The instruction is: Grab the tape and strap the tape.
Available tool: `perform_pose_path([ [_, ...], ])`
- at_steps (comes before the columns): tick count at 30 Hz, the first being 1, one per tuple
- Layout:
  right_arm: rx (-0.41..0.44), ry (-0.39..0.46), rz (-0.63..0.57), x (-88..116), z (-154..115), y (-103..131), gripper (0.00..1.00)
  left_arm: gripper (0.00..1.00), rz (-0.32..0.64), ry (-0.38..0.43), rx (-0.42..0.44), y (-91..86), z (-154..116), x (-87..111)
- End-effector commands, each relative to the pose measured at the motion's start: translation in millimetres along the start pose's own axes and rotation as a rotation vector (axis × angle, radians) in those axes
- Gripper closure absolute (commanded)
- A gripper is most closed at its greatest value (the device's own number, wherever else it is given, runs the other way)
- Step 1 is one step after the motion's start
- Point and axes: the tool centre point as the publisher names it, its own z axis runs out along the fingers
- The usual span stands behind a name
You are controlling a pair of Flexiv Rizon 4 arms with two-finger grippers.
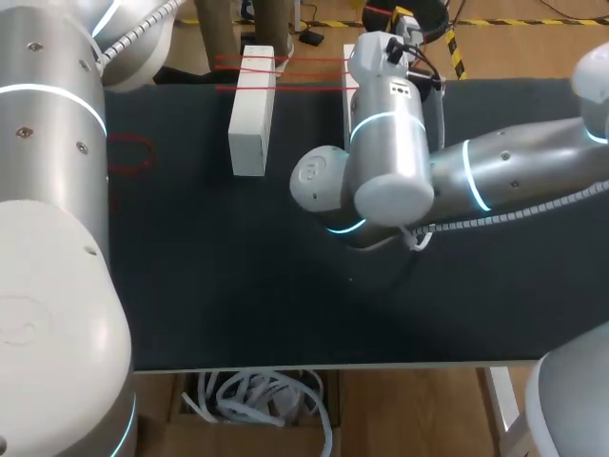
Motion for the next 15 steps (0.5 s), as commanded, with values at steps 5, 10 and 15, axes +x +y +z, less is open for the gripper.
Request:
perform_pose_path([
  [5,0.023,-0.024,-0.007,-6.0,5.0,-2.6,1.00,1.00,0.001,0.005,-0.005,-0.8,-1.5,-1.6],
  [10,0.024,-0.032,-0.009,-6.3,8.1,-1.8,1.00,1.00,0.001,0.005,-0.005,-0.8,-1.5,-1.6],
  [15,0.021,-0.033,-0.007,-4.2,9.3,1.1,1.00,1.00,0.001,0.005,-0.005,-0.8,-1.5,-1.6],
])
